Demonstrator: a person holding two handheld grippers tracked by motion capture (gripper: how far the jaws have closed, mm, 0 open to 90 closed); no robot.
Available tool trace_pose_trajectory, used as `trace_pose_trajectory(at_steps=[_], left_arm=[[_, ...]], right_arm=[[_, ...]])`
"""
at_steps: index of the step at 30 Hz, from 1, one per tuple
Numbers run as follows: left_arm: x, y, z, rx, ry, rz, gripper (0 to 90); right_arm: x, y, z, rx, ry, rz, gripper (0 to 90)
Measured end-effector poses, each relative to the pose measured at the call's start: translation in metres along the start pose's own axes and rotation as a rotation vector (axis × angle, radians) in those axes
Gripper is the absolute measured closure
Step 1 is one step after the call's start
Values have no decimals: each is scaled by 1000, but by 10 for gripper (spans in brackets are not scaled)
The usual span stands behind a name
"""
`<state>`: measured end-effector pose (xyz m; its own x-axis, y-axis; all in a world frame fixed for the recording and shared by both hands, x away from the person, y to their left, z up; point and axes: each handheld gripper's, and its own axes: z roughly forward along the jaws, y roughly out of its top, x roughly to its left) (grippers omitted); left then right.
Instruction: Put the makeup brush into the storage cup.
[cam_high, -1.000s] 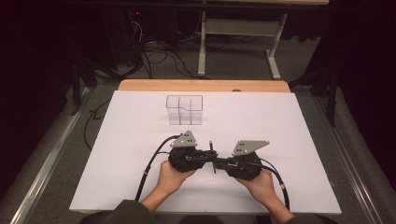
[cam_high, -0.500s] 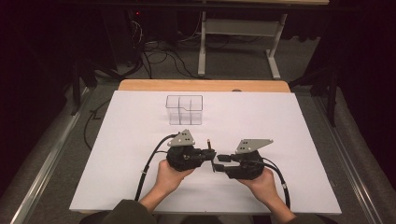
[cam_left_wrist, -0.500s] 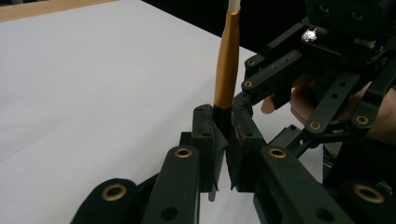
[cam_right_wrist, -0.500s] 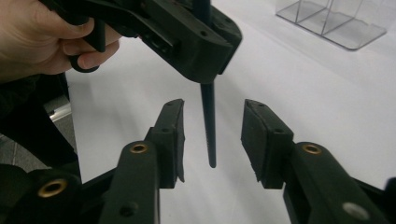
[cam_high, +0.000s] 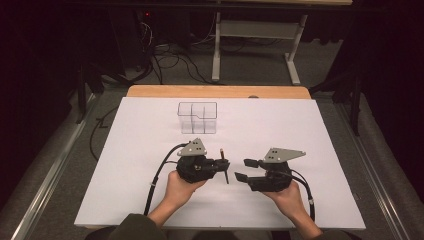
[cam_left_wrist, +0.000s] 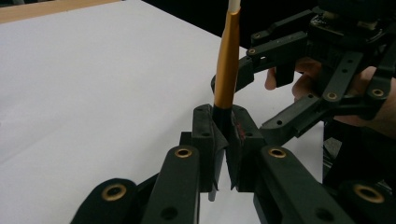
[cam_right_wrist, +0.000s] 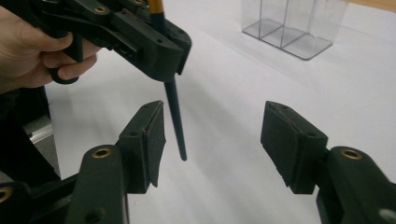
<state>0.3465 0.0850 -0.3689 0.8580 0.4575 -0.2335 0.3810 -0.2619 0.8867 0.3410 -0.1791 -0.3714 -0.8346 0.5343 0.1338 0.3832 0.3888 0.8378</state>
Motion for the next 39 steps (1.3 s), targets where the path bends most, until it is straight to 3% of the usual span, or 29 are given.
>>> trace_pose_trajectory(at_steps=[18,28,39], left_arm=[[1,1,-3,-5,5,-6,826],[0,1,-4,-10,4,-3,827],[2,2,-7,-15,9,-7,827]], right_arm=[[-20,-5,-27,-55,-48,25,375],[-35,-13,-38,-91,-148,28,356],[-48,-22,-51,-121,-200,54,357]])
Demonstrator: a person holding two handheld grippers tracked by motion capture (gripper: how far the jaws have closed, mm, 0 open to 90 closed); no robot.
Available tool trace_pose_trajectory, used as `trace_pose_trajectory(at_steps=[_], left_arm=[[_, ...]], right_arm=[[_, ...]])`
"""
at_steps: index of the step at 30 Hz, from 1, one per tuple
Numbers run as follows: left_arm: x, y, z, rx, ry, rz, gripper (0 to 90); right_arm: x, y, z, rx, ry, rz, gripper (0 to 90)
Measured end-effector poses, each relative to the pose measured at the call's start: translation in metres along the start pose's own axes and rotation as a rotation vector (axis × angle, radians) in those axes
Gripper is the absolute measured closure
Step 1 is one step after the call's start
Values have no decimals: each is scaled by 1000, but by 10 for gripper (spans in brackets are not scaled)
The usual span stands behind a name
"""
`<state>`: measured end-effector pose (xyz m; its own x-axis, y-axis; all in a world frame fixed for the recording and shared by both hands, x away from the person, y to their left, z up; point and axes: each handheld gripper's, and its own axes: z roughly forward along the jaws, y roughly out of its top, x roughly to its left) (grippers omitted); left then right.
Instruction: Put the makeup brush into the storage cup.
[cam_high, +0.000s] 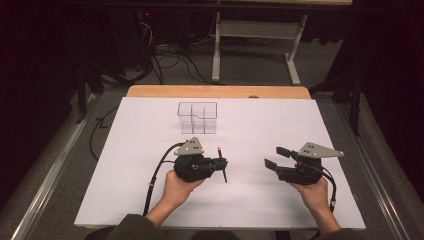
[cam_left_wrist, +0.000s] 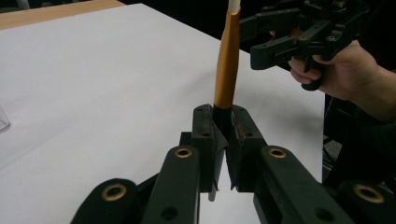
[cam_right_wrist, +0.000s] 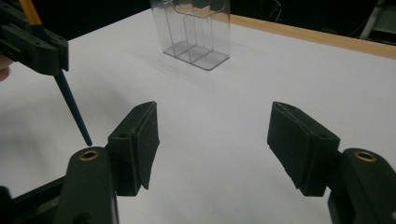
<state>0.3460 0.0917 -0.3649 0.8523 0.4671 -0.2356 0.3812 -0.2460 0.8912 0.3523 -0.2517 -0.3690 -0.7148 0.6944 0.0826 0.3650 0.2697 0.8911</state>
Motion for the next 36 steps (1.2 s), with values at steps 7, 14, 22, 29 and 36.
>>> trace_pose_trajectory(at_steps=[7,14,22,29,36], left_arm=[[2,0,-1,0,7,-8,826],[5,0,-5,-3,22,-13,826],[11,2,-16,-12,60,-14,826],[18,12,-35,-42,109,-14,826],[28,28,-53,-70,159,-20,826]], right_arm=[[-12,-10,-10,-15,-51,26,374],[-21,-19,-21,-31,-80,38,374],[-30,-29,-29,-20,-101,88,333],[-30,-34,-32,-34,-105,88,292],[-26,-36,-25,7,-94,72,299]])
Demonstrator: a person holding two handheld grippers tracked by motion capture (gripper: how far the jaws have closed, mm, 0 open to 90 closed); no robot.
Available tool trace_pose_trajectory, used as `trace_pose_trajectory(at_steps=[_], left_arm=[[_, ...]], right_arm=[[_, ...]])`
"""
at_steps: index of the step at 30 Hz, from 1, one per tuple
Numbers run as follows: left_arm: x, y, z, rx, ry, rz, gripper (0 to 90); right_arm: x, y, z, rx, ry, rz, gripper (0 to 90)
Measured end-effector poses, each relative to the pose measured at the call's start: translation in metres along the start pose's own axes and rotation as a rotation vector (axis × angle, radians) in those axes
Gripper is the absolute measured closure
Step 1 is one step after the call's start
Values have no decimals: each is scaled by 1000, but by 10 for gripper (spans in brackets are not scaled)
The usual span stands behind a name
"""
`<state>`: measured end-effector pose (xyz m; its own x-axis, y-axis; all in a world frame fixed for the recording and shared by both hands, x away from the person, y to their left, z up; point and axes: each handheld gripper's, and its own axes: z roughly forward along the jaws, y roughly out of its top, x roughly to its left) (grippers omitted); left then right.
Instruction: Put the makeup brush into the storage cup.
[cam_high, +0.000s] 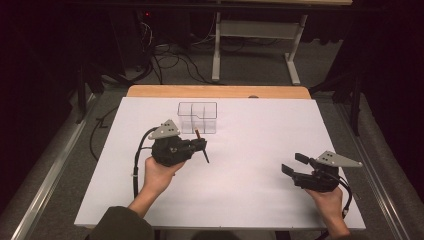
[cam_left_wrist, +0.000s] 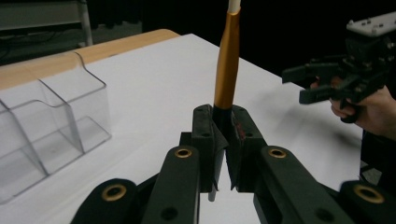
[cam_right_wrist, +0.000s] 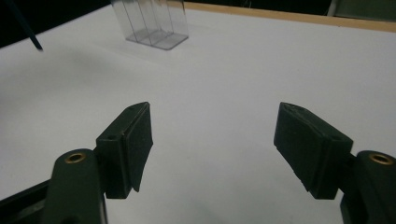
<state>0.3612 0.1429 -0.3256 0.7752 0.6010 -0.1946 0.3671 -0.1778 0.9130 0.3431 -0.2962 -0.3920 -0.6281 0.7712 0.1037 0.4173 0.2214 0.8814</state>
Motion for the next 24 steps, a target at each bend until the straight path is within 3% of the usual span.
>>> trace_pose_trajectory(at_steps=[12,17,24], left_arm=[[15,18,-9,-22,65,-14,826],[20,25,-7,-23,87,-11,826],[25,35,-3,-11,114,4,826]], right_arm=[[3,-1,0,-20,9,3,285],[3,-2,3,-6,7,8,276],[4,-2,2,-27,0,3,277]])
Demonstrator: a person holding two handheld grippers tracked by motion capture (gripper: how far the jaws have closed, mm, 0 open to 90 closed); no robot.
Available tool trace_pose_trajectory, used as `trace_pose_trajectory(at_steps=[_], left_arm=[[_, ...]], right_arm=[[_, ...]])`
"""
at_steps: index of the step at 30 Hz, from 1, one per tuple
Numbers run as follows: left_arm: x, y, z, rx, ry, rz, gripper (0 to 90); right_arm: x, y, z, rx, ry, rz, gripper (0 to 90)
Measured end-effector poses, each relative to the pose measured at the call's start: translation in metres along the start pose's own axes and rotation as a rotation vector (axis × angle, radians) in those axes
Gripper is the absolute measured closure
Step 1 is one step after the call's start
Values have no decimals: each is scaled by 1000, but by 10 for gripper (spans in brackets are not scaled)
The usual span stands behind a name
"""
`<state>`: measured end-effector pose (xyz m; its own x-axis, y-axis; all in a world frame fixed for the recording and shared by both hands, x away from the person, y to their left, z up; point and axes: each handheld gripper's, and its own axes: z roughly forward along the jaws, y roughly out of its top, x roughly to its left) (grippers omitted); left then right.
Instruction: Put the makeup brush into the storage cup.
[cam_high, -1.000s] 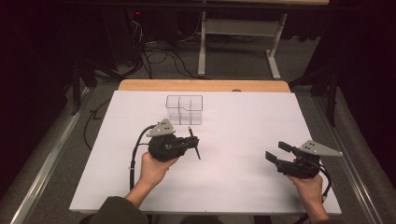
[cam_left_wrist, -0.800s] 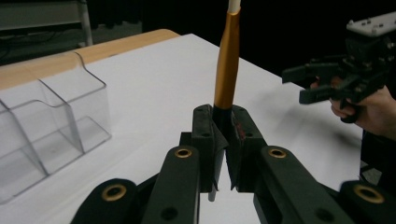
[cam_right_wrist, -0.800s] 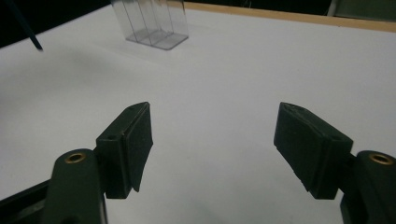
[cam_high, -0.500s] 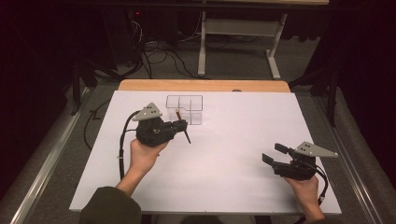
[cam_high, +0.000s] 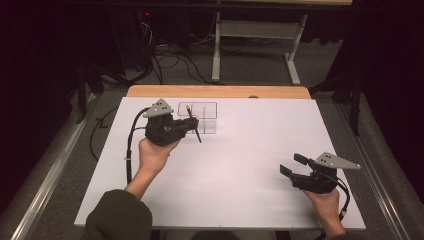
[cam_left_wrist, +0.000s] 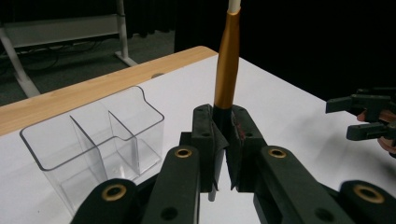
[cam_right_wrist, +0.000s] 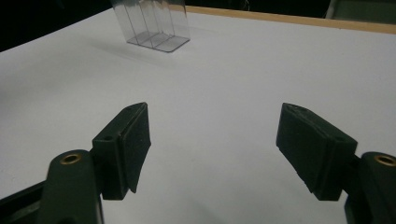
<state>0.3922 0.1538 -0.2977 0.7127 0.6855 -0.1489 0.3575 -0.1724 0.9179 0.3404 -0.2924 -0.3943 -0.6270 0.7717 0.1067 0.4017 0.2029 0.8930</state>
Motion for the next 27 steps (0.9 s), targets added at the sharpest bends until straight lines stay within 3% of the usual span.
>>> trace_pose_trajectory(at_steps=[27], left_arm=[[15,20,18,24,52,-9,826]], right_arm=[[0,-1,2,12,-1,-2,285]])
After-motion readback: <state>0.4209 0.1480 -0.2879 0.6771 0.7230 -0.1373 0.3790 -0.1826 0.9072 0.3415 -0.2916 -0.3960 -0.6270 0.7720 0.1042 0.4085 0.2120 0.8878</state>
